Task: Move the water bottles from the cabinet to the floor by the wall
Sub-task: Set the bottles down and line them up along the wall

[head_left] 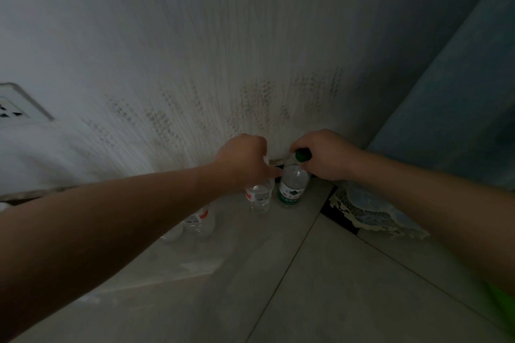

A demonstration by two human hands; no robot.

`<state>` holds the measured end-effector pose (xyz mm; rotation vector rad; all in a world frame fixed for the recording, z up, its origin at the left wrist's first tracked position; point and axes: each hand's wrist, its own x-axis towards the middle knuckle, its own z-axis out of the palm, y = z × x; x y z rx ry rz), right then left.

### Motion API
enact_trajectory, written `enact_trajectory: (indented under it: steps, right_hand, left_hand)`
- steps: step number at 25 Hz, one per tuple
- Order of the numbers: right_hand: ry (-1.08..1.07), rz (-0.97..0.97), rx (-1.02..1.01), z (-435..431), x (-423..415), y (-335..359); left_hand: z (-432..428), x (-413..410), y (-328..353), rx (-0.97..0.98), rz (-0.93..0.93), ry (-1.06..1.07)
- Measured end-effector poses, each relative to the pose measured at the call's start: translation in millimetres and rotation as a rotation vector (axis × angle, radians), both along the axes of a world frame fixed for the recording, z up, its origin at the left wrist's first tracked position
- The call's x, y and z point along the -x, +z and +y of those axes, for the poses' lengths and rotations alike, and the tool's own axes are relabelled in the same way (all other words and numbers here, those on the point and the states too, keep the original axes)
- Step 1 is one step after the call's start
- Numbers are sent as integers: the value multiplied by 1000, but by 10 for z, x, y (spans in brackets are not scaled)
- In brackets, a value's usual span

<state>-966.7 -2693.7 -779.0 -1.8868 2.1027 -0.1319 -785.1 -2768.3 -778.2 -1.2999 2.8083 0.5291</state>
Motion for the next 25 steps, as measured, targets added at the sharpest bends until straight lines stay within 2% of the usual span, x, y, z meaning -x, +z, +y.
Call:
enact_trajectory:
  steps: [8, 17, 25]
  right_hand:
    - [5, 2, -1, 20, 6, 6]
    - [14, 13, 9, 7, 22, -7]
    - [21, 18, 11, 3, 8, 10]
  left_hand:
    - [-1, 45, -2, -13, 46, -9]
    - [-94, 11, 65, -8, 69, -196]
    - [-94, 59, 71, 5, 85, -257]
